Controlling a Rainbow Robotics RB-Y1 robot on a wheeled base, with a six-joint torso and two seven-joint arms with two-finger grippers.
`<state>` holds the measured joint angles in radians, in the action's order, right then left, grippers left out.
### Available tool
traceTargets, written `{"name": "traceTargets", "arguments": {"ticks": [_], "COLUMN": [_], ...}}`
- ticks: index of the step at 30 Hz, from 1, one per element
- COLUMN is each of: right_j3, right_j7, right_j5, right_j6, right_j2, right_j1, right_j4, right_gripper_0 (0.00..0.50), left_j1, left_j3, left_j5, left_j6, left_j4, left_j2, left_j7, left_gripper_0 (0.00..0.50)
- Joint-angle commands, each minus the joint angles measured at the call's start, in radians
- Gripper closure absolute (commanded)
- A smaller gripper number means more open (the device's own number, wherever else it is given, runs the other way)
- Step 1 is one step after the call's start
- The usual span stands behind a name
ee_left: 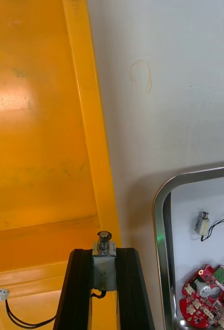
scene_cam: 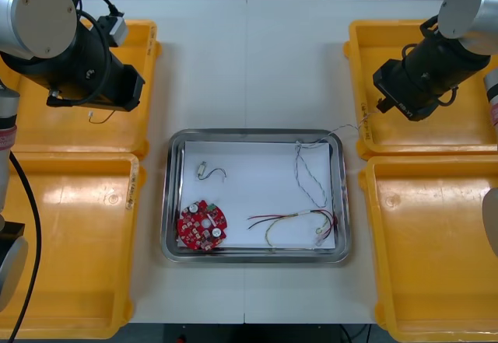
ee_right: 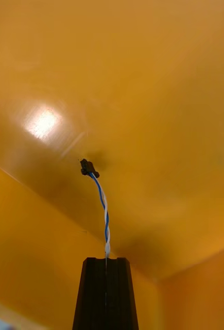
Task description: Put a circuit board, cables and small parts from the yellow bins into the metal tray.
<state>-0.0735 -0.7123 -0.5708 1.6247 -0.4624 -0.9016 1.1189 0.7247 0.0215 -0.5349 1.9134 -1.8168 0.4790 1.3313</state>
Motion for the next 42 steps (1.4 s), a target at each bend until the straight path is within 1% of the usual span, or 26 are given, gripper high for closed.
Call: {"name": "traceTargets", "arguments": {"ticks": [1, 15, 21, 24, 26, 34, 41, 42], "right_j3": [-0.011, -0.037, -0.026, 0.009, 0.055, 0.218, 0.317, 0.328], "right_j7": [0.01, -0.016, -0.035, -0.042, -0.047, -0.073, -0.118, -0.142], "right_j5": [0.005, 0.028, 0.031, 0.028, 0.023, 0.003, -0.009, -0.009], "right_j6": [0.072, 0.295, 0.295, 0.295, 0.295, 0.295, 0.295, 0.295], "right_j2": [-0.018, -0.039, -0.038, -0.038, -0.038, -0.029, -0.012, -0.012], "right_j1": [0.0, 0.0, 0.001, 0.001, 0.001, 0.006, 0.056, 0.067], "right_j4": [0.11, 0.32, 0.441, 0.499, 0.541, 0.622, 0.725, 0.746], "right_gripper_0": [0.5, 0.5, 0.5, 0.5, 0.5, 0.5, 0.5, 0.5], "left_j1": [-0.001, -0.001, -0.001, -0.001, -0.002, -0.002, -0.002, -0.001], "left_j3": [-0.002, -0.002, -0.002, -0.002, -0.002, 0.003, 0.051, 0.054], "left_j5": [-0.01, -0.011, -0.011, -0.011, -0.013, -0.013, 0.0, 0.001], "left_j6": [0.006, 0.006, 0.006, 0.006, 0.006, 0.006, 0.006, 0.006], "left_j4": [-0.039, -0.038, -0.038, -0.039, -0.041, -0.042, -0.045, -0.045], "left_j2": [-0.01, -0.01, -0.01, -0.01, -0.01, -0.011, -0.019, -0.019], "left_j7": [-0.089, -0.092, -0.092, -0.093, -0.093, -0.104, -0.13, -0.135], "left_gripper_0": [0.5, 0.5, 0.5, 0.5, 0.5, 0.5, 0.5, 0.5]}}
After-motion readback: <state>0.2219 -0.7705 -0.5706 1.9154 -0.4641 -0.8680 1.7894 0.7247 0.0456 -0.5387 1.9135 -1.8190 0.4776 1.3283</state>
